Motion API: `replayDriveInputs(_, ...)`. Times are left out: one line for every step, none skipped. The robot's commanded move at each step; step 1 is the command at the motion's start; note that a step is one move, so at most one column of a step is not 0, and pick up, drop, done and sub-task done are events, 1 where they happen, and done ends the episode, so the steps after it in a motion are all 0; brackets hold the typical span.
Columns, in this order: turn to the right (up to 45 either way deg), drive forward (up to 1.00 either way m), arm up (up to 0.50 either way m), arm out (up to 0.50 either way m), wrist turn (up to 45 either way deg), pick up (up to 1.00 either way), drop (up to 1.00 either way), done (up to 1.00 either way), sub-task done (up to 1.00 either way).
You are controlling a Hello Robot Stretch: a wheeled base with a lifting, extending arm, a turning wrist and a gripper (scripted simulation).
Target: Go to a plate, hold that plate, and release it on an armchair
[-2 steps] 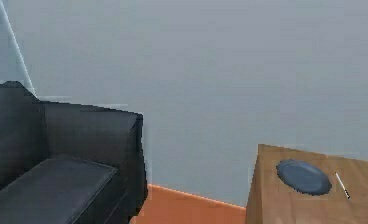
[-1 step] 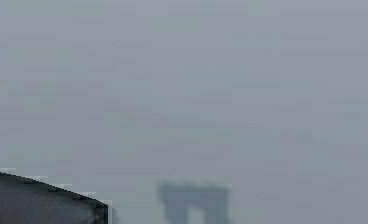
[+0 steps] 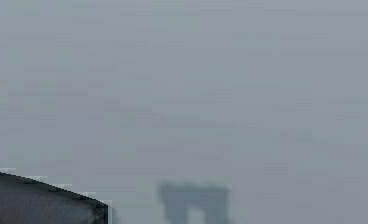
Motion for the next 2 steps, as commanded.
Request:
replayDriveInputs(0.0, 0.0, 0.28, 0.0, 0.0, 0.0, 0.0, 0.0, 0.0)
replayDriveInputs(0.0, 0.0, 0.0, 0.18, 0.0, 0.0, 0.0, 0.0, 0.0)
